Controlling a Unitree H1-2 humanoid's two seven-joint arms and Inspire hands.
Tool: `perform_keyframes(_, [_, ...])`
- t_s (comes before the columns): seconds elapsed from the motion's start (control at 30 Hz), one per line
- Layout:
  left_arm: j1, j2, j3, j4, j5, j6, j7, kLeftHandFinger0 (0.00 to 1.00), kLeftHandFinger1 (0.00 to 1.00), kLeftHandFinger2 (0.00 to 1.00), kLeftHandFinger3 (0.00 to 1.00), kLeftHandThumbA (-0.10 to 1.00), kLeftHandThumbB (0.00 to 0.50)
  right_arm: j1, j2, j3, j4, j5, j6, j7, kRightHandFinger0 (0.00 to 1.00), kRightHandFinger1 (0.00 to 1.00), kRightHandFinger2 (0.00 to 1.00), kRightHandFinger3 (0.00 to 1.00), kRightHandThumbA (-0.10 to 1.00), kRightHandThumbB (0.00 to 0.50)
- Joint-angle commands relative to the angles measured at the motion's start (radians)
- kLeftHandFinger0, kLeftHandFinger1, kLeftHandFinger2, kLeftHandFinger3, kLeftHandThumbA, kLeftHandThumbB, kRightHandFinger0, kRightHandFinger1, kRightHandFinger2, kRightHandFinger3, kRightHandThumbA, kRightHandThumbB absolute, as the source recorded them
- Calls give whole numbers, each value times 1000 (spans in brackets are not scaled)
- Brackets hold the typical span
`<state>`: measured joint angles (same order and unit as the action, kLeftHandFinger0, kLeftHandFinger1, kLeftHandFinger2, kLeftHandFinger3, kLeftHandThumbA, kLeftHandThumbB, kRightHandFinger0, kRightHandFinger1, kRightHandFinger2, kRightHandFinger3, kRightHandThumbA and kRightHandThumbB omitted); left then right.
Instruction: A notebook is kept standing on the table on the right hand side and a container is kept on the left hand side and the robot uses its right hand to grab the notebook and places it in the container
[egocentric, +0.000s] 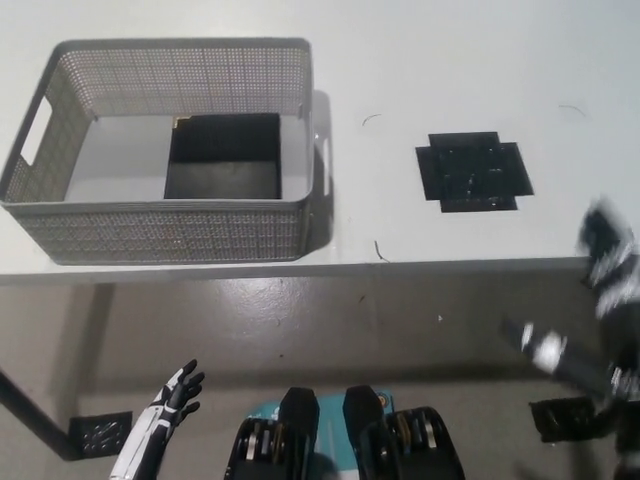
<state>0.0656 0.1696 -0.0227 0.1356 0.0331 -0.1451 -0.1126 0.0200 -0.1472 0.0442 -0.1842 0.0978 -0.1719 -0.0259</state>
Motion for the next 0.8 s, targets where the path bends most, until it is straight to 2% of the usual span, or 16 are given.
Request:
perform_keyframes(0.0, [-16,-3,-3,-25,-16,-39,-11,1000,1000,1000,1000,1000,175,-26,25,7,83,154,-53,105,1000,1000,1000,1000,1000,199])
perform_keyframes(0.07, [-15,-1,-3,-29,-19,-33,-14,1000,1000,1000,1000,1000,167,-32,55,1,156,169,-23,107,1000,1000,1000,1000,1000,200])
perform_keyframes(0.1, [-24,1,-1,-30,-17,-33,-11,1000,1000,1000,1000,1000,169,-46,61,0,210,175,-35,121,1000,1000,1000,1000,1000,158])
perform_keyframes(0.23, [-36,8,-1,-41,-9,-13,-10,1000,1000,1000,1000,1000,163,-86,66,-9,361,154,-25,142,1000,1000,1000,1000,1000,151])
perform_keyframes(0.27, [-37,8,-1,-41,-6,-13,-8,1000,1000,1000,1000,1000,162,-90,66,-9,384,147,-22,143,1000,1000,1000,1000,1000,152])
perform_keyframes(0.33, [-54,14,0,-39,-12,-8,-16,1000,1000,1000,1000,1000,165,-107,66,-12,419,137,-17,143,1000,1000,1000,1000,1000,197])
perform_keyframes(0.43, [-68,17,0,-33,-10,-13,-15,1000,1000,1000,1000,1000,172,-123,64,-17,459,139,-30,161,1000,1000,1000,1000,1000,149])
perform_keyframes(0.47, [-76,20,-1,-34,-3,-6,-13,1000,1000,1000,1000,1000,173,-132,62,-17,478,142,-35,171,1000,1000,1000,1000,1000,147])
perform_keyframes(0.77, [-90,13,4,-33,-20,-2,-13,1000,1000,1000,1000,1000,171,-137,60,5,468,97,0,176,1000,1000,1000,1000,1000,205])
